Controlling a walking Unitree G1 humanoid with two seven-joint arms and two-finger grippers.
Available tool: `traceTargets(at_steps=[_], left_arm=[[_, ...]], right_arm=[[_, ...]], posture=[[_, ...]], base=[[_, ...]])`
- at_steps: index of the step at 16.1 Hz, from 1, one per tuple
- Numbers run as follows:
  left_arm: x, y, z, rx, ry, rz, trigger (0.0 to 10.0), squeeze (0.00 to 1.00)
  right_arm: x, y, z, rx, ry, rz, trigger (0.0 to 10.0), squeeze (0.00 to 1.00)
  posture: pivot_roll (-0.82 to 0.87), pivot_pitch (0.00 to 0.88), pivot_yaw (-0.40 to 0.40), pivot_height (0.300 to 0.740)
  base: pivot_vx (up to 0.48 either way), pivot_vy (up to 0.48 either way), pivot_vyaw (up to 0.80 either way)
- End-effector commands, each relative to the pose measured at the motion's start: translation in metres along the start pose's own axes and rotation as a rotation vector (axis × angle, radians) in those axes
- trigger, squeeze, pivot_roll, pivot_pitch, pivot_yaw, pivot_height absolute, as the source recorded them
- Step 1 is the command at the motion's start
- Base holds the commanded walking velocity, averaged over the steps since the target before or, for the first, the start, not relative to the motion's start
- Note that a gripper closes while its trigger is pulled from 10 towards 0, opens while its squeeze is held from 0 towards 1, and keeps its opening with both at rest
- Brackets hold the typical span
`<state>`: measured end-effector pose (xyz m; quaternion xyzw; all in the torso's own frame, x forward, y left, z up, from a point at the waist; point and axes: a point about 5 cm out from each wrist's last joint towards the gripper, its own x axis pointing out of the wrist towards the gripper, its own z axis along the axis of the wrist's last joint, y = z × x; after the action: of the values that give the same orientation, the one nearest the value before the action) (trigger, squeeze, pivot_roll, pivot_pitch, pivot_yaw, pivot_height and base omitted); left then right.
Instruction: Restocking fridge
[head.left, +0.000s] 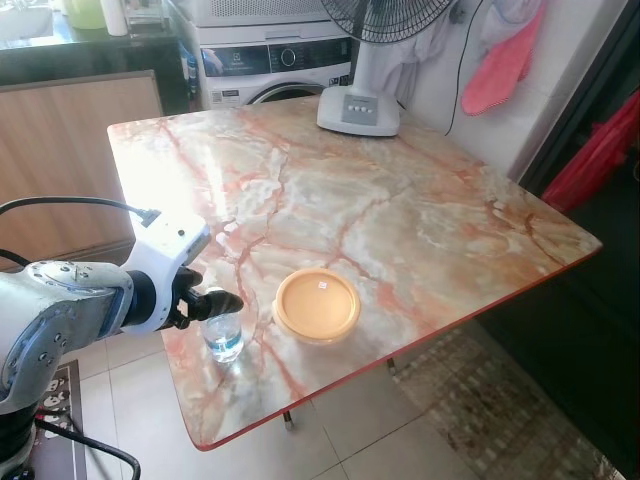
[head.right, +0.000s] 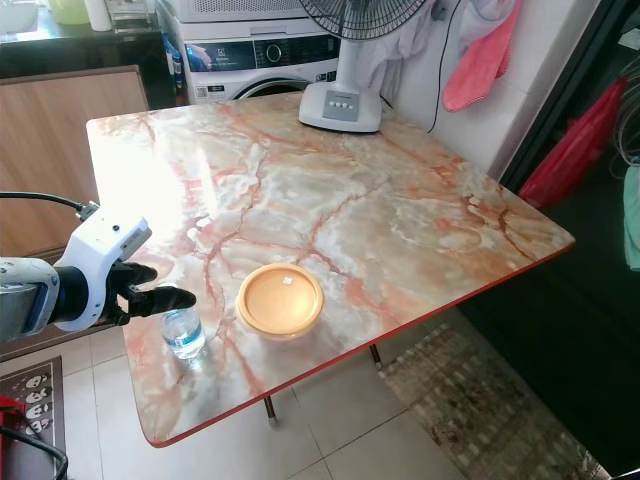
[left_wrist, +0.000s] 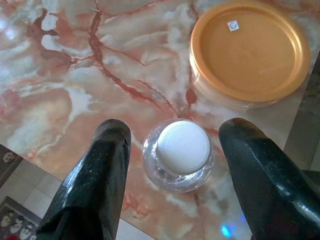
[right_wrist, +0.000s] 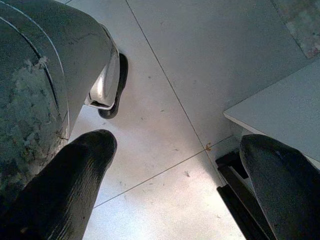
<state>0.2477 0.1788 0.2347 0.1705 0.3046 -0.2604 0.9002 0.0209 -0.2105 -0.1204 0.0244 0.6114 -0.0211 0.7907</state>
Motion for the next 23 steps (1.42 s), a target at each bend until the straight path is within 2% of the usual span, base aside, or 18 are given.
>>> traceTargets(at_steps=[1,5,6,7,8,19,20,21,23], left_arm=[[0.0006,-0.0003,0.0008,0.03,0.007,-0.002,10.0,0.0],[0.0071,-0.0032,-0.0011,0.036,0.003,-0.01,10.0,0.0],[0.0075,-0.0028,0.0004,0.032,-0.003,-0.01,8.3,0.0],[0.0076,-0.0021,0.0009,0.032,-0.004,-0.007,4.4,0.0],[0.008,-0.0006,0.0005,0.031,-0.005,-0.003,0.0,0.0],[0.0087,-0.001,-0.0038,0.016,0.025,-0.017,0.0,0.0],[0.0085,-0.0021,-0.0054,0.014,0.032,-0.022,2.0,0.0],[0.0086,-0.0019,-0.0059,0.022,0.036,-0.014,10.0,0.0],[0.0094,0.0016,-0.0066,0.084,0.041,0.027,10.0,0.0]], right_arm=[[0.0002,0.0029,-0.0019,-0.003,0.009,0.014,10.0,0.0],[-0.0002,0.0015,-0.0024,-0.01,0.013,0.019,10.0,0.0],[-0.0002,0.0015,-0.0025,-0.006,0.014,0.02,10.0,0.0],[-0.0003,0.0014,-0.0025,-0.003,0.014,0.022,10.0,0.0],[-0.0004,0.0011,-0.0026,0.0,0.014,0.026,10.0,0.0],[-0.0006,0.002,-0.0042,0.002,0.022,0.038,10.0,0.0],[-0.0006,0.0022,-0.0045,0.0,0.025,0.039,10.0,0.0],[-0.0006,0.0023,-0.0047,0.0,0.027,0.039,10.0,0.0],[-0.0006,0.0025,-0.005,-0.004,0.03,0.04,10.0,0.0]], posture=[[0.25,0.0,-0.08,0.74],[0.25,0.0,-0.089,0.74],[0.25,0.0,-0.09,0.74],[0.24,0.0,-0.092,0.74],[0.24,0.0,-0.094,0.74],[0.24,0.0,-0.09,0.74],[0.24,0.0,-0.09,0.74],[0.24,0.0,-0.091,0.74],[0.24,0.0,-0.09,0.74]], base=[[0.0,0.0,0.0],[0.0,0.0,0.0],[0.0,0.0,0.0],[0.0,0.0,0.0],[0.0,0.0,0.0],[0.0,0.0,0.0],[0.0,0.0,0.0],[0.0,0.0,0.0],[0.0,0.0,0.0]])
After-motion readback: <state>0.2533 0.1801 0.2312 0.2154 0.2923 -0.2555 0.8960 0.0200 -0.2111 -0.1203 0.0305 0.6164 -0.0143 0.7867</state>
